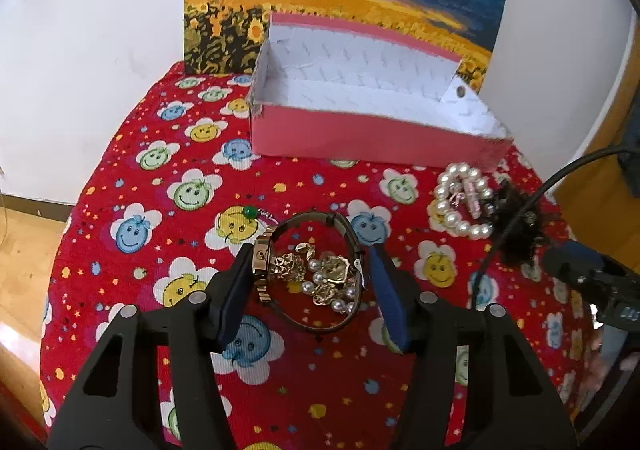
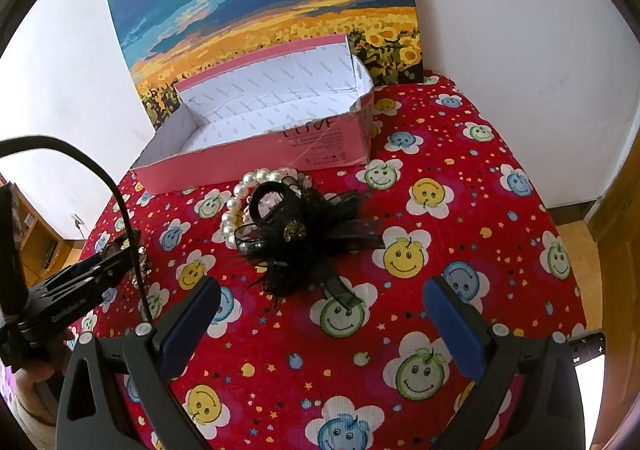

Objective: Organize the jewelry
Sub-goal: 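Lower the left tool onto the brown-strap watch and close on it, then hold the watch in the left tool while the right tool grasps the black feather clip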

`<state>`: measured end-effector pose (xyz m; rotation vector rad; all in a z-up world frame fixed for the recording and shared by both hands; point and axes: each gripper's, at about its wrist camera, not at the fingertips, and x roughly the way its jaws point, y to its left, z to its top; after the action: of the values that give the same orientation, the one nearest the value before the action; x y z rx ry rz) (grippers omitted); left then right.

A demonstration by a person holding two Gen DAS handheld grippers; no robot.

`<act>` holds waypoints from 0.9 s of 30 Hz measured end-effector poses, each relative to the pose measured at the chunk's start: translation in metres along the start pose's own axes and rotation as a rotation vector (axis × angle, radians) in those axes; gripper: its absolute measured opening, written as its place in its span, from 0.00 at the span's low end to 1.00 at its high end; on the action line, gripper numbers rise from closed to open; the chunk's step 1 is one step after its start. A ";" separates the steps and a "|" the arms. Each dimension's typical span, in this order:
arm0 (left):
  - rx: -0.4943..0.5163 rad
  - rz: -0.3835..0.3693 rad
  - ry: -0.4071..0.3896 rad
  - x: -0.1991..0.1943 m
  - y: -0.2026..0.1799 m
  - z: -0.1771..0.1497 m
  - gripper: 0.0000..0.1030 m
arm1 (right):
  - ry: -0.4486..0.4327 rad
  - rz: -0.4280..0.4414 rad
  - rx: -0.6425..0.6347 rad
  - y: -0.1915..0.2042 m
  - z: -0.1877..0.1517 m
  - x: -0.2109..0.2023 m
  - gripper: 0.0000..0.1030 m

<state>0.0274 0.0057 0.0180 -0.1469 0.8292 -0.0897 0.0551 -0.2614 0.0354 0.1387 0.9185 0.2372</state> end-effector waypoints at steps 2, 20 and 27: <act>-0.006 -0.006 -0.011 -0.007 0.000 0.002 0.53 | -0.002 0.000 -0.001 0.001 0.001 -0.001 1.00; -0.032 -0.018 -0.021 -0.026 0.012 0.001 0.53 | -0.001 -0.008 -0.037 0.012 0.016 0.012 0.97; -0.043 -0.025 -0.027 -0.029 0.016 0.000 0.53 | 0.024 -0.011 -0.059 0.018 0.021 0.029 0.60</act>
<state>0.0083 0.0251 0.0363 -0.1985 0.8032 -0.0928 0.0866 -0.2365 0.0298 0.0765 0.9346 0.2555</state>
